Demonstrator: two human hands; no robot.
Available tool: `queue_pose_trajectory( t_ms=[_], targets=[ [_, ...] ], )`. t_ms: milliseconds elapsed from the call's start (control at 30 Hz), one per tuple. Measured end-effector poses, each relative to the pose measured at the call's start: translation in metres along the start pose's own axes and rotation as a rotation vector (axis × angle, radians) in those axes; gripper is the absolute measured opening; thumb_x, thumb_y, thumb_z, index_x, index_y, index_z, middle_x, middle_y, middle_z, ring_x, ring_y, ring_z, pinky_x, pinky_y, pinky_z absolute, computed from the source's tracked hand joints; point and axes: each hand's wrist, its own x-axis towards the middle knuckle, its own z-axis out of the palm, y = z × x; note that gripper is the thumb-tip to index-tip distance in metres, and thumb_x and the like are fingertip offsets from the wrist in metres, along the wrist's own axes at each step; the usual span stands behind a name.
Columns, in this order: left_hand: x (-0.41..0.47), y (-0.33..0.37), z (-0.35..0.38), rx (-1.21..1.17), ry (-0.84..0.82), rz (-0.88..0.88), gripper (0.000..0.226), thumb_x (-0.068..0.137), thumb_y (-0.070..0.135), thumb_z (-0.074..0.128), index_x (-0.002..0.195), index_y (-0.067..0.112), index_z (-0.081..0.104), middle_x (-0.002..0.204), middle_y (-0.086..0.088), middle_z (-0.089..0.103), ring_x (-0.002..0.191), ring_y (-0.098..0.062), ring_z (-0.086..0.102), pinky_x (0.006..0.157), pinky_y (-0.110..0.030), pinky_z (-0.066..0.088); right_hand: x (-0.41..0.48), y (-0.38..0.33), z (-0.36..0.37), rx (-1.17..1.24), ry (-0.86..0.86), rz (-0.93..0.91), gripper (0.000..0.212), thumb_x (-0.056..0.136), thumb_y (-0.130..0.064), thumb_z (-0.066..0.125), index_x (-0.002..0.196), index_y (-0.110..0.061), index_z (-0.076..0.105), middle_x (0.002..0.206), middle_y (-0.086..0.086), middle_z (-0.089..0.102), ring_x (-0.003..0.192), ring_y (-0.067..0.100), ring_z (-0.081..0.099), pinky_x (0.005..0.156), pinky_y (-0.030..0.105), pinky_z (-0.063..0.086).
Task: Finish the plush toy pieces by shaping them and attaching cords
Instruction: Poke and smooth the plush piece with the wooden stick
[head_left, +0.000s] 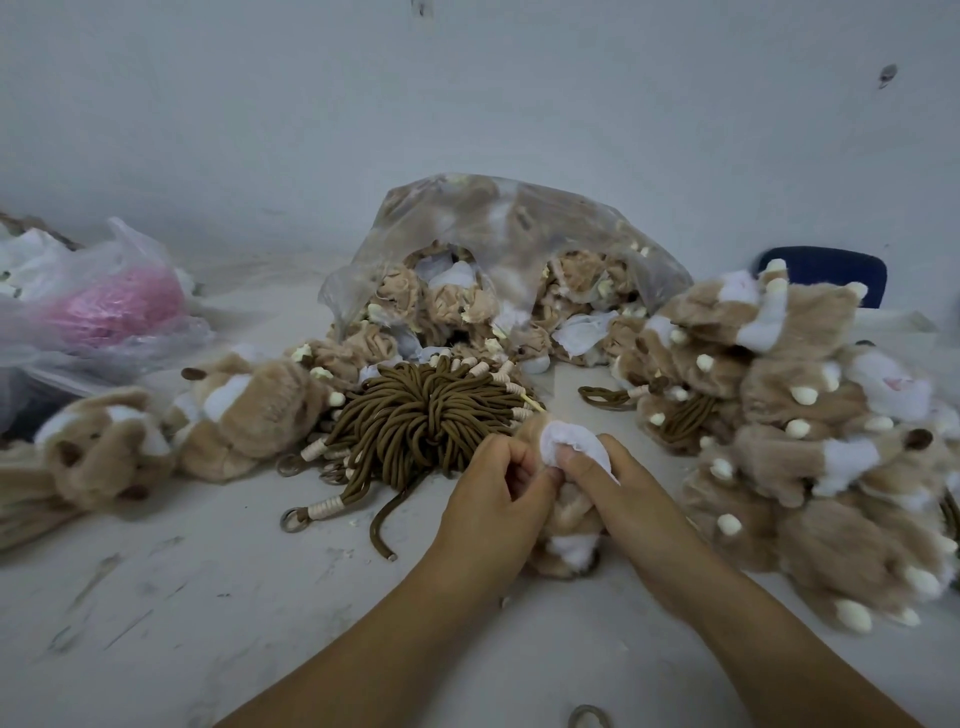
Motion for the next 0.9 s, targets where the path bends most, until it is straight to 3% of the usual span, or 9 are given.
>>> queue_pose_trajectory(
  t_ms=[100,167,300,433,567,700,767,833,900],
  targets=[
    [0.0,-0.002,0.0,0.061,-0.022,0.068,0.021,0.09,0.032,0.067,0.077,0.03,0.051,0.084,0.008,0.055,0.068,0.003,0.05,0.062,-0.011,0.041,0.0,-0.001,-0.005,0.022,0.016,-0.043,0.03,0.07,-0.06,0.068,0.087,-0.037,0.059,0.084,-0.009,0.071,0.078,0.007,0.068,0.063,0.023,0.053],
    [-0.001,-0.003,0.001,0.094,-0.051,0.111,0.018,0.09,0.033,0.065,0.079,0.034,0.051,0.087,0.016,0.054,0.074,0.003,0.051,0.066,-0.01,0.041,-0.001,-0.002,-0.007,0.054,-0.038,-0.073,0.037,0.068,-0.057,0.066,0.097,-0.036,0.059,0.092,-0.01,0.072,0.085,0.007,0.069,0.065,0.019,0.053],
    [0.001,-0.006,-0.002,0.088,-0.041,0.123,0.014,0.09,0.031,0.065,0.081,0.033,0.055,0.091,0.017,0.055,0.078,0.002,0.054,0.068,-0.01,0.043,-0.002,-0.002,-0.011,0.055,-0.098,-0.087,0.031,0.08,-0.041,0.066,0.106,-0.025,0.061,0.099,0.0,0.072,0.092,0.016,0.069,0.076,0.03,0.057],
    [0.003,-0.007,-0.004,0.202,-0.055,0.138,0.017,0.087,0.03,0.064,0.076,0.031,0.052,0.08,0.011,0.054,0.07,0.002,0.05,0.062,-0.01,0.04,-0.002,-0.001,-0.008,0.054,-0.089,-0.076,0.017,0.089,-0.027,0.065,0.105,-0.024,0.058,0.097,0.005,0.071,0.089,0.02,0.069,0.073,0.033,0.058],
    [0.001,-0.004,-0.002,0.135,-0.022,0.112,0.016,0.089,0.028,0.062,0.076,0.029,0.052,0.077,0.009,0.055,0.066,0.001,0.048,0.06,-0.013,0.041,-0.001,-0.001,-0.005,0.071,-0.088,-0.064,0.015,0.089,-0.029,0.064,0.102,-0.028,0.057,0.093,0.002,0.072,0.083,0.015,0.069,0.064,0.025,0.055],
    [-0.004,0.007,-0.002,0.238,-0.03,0.347,0.011,0.088,0.021,0.055,0.079,0.017,0.05,0.08,0.006,0.049,0.073,-0.008,0.046,0.062,-0.018,0.037,-0.001,0.0,-0.004,0.092,-0.132,0.005,0.018,0.088,-0.031,0.061,0.106,-0.03,0.058,0.095,0.001,0.072,0.089,0.016,0.069,0.072,0.032,0.056],
    [-0.004,0.011,-0.002,0.312,-0.063,0.442,0.011,0.087,0.015,0.056,0.078,0.01,0.05,0.081,0.003,0.048,0.074,-0.01,0.044,0.064,-0.021,0.037,0.0,0.003,-0.002,0.073,-0.092,0.025,0.015,0.091,-0.028,0.056,0.106,-0.029,0.059,0.095,-0.001,0.072,0.087,0.012,0.069,0.07,0.028,0.055],
    [-0.004,0.011,-0.001,0.33,-0.086,0.435,0.013,0.089,0.01,0.059,0.078,0.01,0.05,0.081,0.004,0.048,0.074,-0.009,0.043,0.063,-0.021,0.036,0.0,0.004,0.001,-0.009,-0.01,0.036,0.012,0.094,-0.029,0.051,0.102,-0.028,0.06,0.091,-0.004,0.071,0.082,0.009,0.068,0.067,0.024,0.053],
    [-0.004,0.009,0.0,0.291,-0.083,0.344,0.016,0.088,0.014,0.06,0.078,0.014,0.048,0.077,0.007,0.047,0.071,-0.008,0.043,0.061,-0.019,0.035,0.0,0.004,0.003,-0.028,0.005,0.073,0.016,0.092,-0.034,0.049,0.098,-0.024,0.061,0.089,-0.002,0.07,0.08,0.01,0.066,0.07,0.029,0.051]
  ],
)
